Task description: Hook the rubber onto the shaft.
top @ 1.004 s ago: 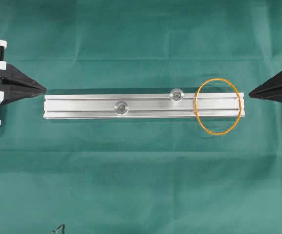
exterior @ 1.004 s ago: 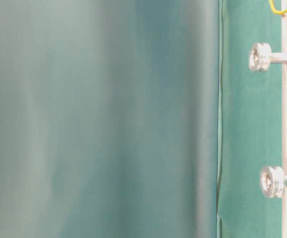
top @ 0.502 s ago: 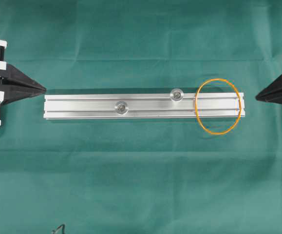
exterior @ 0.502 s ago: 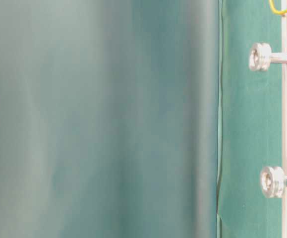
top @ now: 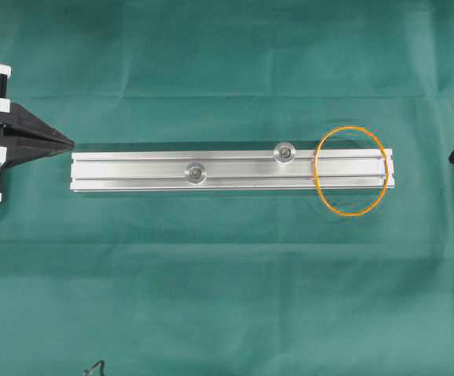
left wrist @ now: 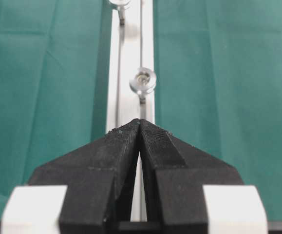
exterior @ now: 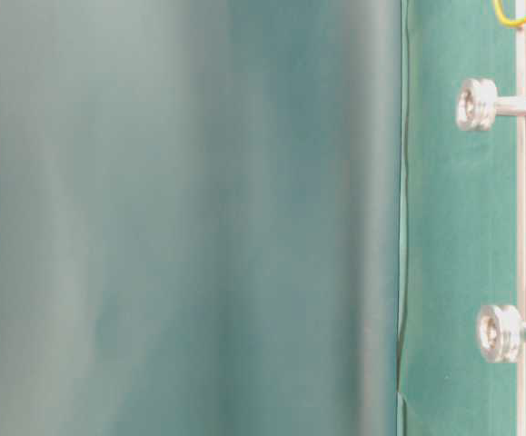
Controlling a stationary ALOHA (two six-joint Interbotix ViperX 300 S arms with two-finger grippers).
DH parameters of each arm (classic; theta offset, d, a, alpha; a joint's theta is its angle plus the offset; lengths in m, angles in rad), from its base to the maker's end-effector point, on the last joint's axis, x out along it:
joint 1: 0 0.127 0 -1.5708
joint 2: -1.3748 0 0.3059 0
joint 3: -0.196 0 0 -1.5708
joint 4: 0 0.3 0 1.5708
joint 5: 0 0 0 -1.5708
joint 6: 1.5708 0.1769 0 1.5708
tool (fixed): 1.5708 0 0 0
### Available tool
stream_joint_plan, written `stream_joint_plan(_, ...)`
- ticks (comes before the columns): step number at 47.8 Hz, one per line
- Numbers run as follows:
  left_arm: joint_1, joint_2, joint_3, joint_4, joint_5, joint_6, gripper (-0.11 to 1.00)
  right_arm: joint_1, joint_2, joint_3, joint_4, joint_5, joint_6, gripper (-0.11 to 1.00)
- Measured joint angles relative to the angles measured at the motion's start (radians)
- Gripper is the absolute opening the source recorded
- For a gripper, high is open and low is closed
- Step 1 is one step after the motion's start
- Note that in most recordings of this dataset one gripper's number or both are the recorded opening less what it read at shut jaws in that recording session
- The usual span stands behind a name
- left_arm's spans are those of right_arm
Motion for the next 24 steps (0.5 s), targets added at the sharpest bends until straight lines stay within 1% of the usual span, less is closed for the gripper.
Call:
stream_joint_plan(15, 0.000, 0.002, 0.000, -0.002, 0.000, 0.000, 0.00, 0.000, 0.008, -0.005, -0.018, 0.008, 0.002, 0.03)
stream_joint_plan(24, 0.000, 0.000, 0.000, 0.000, 0.000, 0.000, 0.00, 0.000, 0.023, -0.006, -0.018, 0.008, 0.000, 0.03)
